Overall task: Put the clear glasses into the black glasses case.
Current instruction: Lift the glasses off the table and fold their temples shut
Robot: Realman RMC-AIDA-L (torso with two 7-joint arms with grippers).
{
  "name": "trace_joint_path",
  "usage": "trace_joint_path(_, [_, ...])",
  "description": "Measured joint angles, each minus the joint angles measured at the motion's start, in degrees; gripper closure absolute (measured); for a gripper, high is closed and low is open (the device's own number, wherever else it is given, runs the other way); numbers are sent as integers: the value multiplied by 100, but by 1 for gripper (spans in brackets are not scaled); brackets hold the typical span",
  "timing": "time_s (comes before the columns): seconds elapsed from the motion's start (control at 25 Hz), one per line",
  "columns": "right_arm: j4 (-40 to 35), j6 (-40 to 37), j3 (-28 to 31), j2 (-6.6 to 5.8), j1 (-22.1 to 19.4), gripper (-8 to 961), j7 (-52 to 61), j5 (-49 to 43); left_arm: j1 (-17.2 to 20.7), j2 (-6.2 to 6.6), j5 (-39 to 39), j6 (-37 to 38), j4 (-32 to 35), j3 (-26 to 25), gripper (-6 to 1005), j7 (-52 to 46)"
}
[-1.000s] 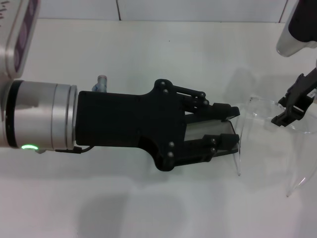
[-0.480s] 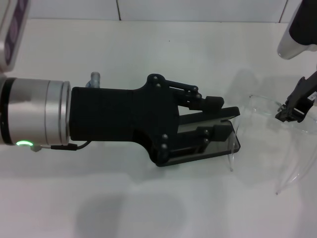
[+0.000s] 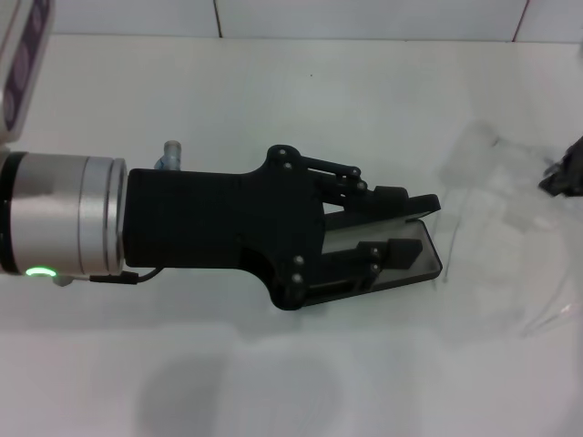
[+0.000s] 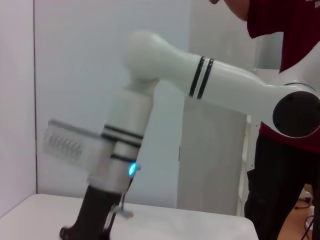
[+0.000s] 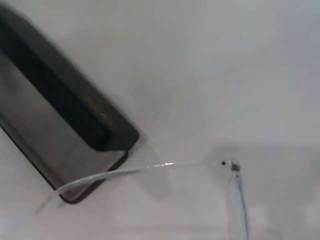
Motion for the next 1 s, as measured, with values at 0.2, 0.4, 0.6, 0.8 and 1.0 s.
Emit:
trace_joint_path(0.2, [-1404,-922,889,-10,-547,834,-107,1081,3,0,-54,1,19,0,649,43])
trace_joint_path(0.4, [-1912,-1762,1859,-75,-872,834,-217,2723,-71,0,-408,1,20,1,663,61])
trace_joint_path(0.6, [-1630,-1783,1807,86,-1091,835,-731,3763,-265,0,-1135,0,-148,52,677,491])
trace_joint_path(0.8, [-386,-1448,1324,70,-999,835,-1387,4764,-550,0,-1436,73,-548,74,728,797])
trace_joint_path(1.0, [868,-1463,1203,57,-519,835,-1954,4982,-737,0,-1625,150,-918,19,886,940])
